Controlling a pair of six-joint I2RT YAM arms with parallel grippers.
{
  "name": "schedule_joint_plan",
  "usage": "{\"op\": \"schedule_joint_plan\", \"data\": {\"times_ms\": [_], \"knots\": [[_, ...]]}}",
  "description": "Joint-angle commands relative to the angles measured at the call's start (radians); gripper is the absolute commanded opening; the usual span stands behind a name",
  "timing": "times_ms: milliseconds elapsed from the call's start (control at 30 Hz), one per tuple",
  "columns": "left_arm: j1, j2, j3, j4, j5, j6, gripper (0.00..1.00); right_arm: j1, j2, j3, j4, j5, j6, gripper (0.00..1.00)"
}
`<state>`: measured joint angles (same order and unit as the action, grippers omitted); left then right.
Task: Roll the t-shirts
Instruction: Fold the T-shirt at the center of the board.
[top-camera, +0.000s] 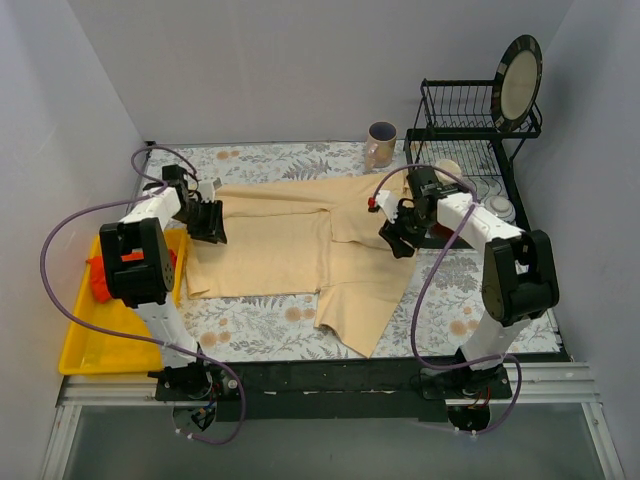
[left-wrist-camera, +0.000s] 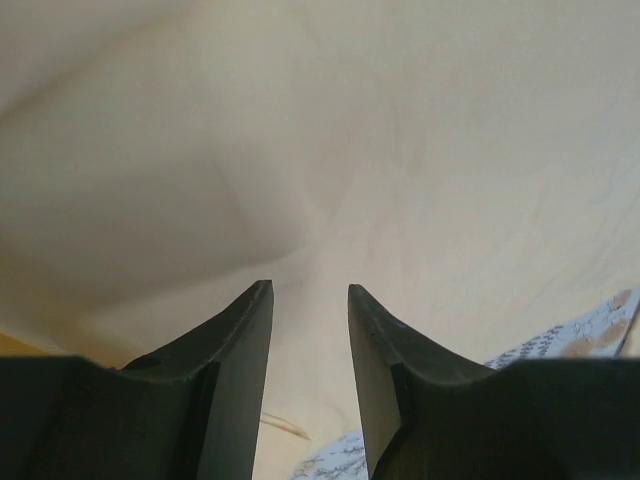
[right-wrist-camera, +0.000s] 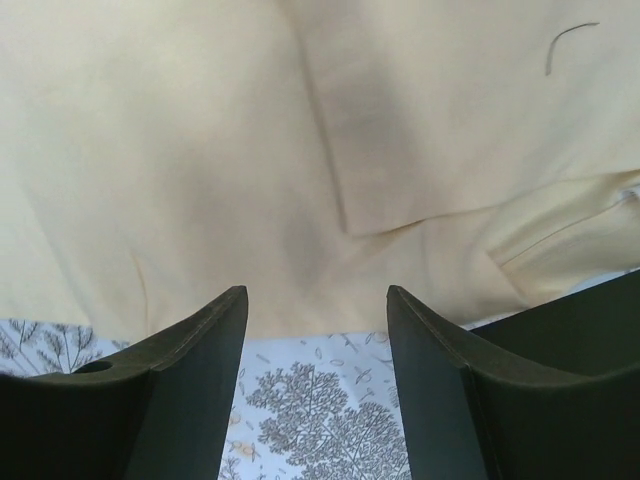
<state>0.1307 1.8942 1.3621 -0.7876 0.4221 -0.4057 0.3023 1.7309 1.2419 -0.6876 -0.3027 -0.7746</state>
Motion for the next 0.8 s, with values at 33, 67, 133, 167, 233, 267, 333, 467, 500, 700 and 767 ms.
{"op": "schedule_joint_plan", "data": {"times_ms": [33,67,133,167,233,267,333,467,500,700,767], "knots": [[-0.006,-0.136,-0.095,-0.041,0.04,0.039,0.36,-0.002,-0.105,-0.104,-0.052,-0.047,-0.109,0.64],[-0.008,-0.139,-0.109,-0.041,0.035,0.038,0.36,-0.002,-0.106,-0.113,-0.049,-0.047,-0.115,0.63],[-0.013,-0.142,-0.144,-0.029,0.015,0.033,0.36,-0.003,-0.1,-0.131,-0.041,-0.039,-0.13,0.63],[-0.014,-0.147,-0.155,-0.024,0.004,0.033,0.36,-0.002,-0.088,-0.137,-0.035,-0.035,-0.135,0.63],[-0.013,-0.155,-0.182,-0.016,-0.008,0.039,0.36,-0.002,-0.074,-0.16,-0.017,-0.017,-0.152,0.62],[-0.013,-0.159,-0.193,-0.019,-0.025,0.051,0.36,-0.002,-0.059,-0.17,-0.01,-0.007,-0.155,0.61],[-0.013,-0.17,-0.224,-0.021,-0.052,0.067,0.36,0.0,-0.047,-0.194,0.0,0.019,-0.173,0.59],[-0.013,-0.225,-0.293,-0.016,-0.126,0.117,0.36,-0.003,-0.068,-0.265,0.037,0.088,-0.215,0.57],[-0.014,-0.236,-0.31,-0.009,-0.134,0.136,0.36,-0.003,-0.071,-0.28,0.043,0.112,-0.222,0.57],[-0.014,-0.288,-0.385,-0.008,-0.166,0.146,0.39,-0.022,-0.08,-0.337,0.074,0.171,-0.249,0.54],[-0.013,-0.313,-0.394,-0.015,-0.18,0.145,0.39,-0.032,-0.082,-0.332,0.063,0.175,-0.249,0.52]]}}
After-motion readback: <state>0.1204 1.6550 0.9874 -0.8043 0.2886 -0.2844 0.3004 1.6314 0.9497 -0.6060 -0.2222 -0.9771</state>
